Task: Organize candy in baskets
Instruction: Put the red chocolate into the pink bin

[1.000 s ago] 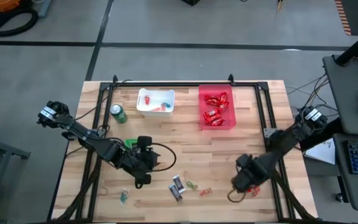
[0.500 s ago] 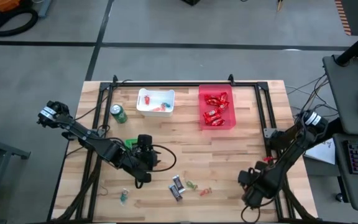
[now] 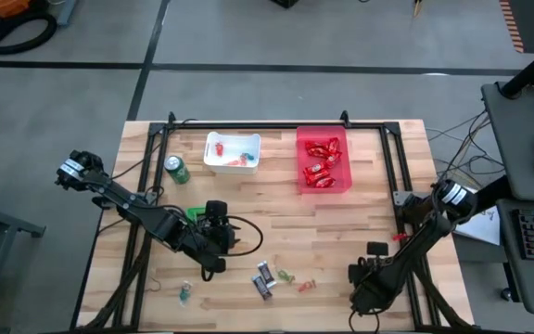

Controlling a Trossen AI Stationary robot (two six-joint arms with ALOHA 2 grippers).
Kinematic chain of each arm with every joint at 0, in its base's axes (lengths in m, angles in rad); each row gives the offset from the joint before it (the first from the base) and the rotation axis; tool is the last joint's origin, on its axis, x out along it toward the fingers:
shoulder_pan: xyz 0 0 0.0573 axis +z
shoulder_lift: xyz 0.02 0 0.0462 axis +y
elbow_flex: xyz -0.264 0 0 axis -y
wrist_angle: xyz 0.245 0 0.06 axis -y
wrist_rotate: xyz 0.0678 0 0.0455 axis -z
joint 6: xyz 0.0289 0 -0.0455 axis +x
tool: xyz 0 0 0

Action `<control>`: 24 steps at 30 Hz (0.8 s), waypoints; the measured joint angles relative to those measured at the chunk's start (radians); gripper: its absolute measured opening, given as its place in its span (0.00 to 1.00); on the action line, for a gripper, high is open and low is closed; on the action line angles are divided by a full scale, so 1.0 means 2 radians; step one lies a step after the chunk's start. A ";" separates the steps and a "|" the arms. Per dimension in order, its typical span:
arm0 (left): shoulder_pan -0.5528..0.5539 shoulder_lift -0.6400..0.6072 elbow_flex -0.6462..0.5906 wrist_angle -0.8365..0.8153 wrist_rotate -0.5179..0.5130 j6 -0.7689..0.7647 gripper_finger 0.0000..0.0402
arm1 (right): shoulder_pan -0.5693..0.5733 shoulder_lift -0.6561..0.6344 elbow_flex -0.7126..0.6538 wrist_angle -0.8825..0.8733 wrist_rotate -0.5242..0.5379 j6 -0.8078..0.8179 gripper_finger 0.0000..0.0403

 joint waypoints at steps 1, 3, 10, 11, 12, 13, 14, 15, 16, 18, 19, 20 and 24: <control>0.000 0.000 0.000 0.000 0.000 0.000 0.32 | -0.003 0.000 0.000 0.001 0.002 -0.004 0.26; 0.000 0.000 0.000 0.002 0.000 0.000 0.32 | -0.007 0.000 0.000 0.002 0.019 -0.005 0.23; 0.000 0.000 0.000 0.004 0.000 0.000 0.32 | -0.031 -0.004 0.000 0.006 0.054 -0.020 0.04; 0.000 0.000 0.000 0.004 0.000 0.000 0.32 | -0.034 -0.004 0.000 0.007 0.060 -0.019 0.03; 0.000 0.000 0.000 0.004 0.000 0.000 0.32 | -0.036 -0.006 -0.001 0.008 0.067 -0.018 0.03; 0.000 0.000 0.000 0.004 0.000 0.000 0.32 | -0.039 -0.009 -0.001 0.009 0.074 -0.017 0.02; 0.000 0.000 0.000 0.004 0.000 0.000 0.32 | -0.042 -0.014 -0.001 0.011 0.084 -0.012 0.02; 0.000 0.000 0.000 0.004 0.000 -0.001 0.32 | -0.043 -0.021 -0.001 0.013 0.096 -0.006 0.02; 0.000 0.000 0.000 0.004 0.000 -0.002 0.32 | -0.045 -0.028 -0.001 0.015 0.111 0.001 0.02; 0.000 0.000 0.000 0.004 0.000 -0.004 0.32 | -0.046 -0.047 -0.001 0.017 0.145 0.018 0.02; 0.000 0.000 0.000 0.004 0.000 -0.004 0.32 | -0.046 -0.056 -0.001 0.019 0.166 0.026 0.02; 0.000 0.000 -0.001 0.005 0.000 -0.004 0.32 | -0.046 -0.067 -0.001 0.023 0.188 0.037 0.02; 0.000 0.000 -0.001 0.007 0.000 -0.004 0.32 | -0.046 -0.108 -0.001 0.035 0.277 0.075 0.02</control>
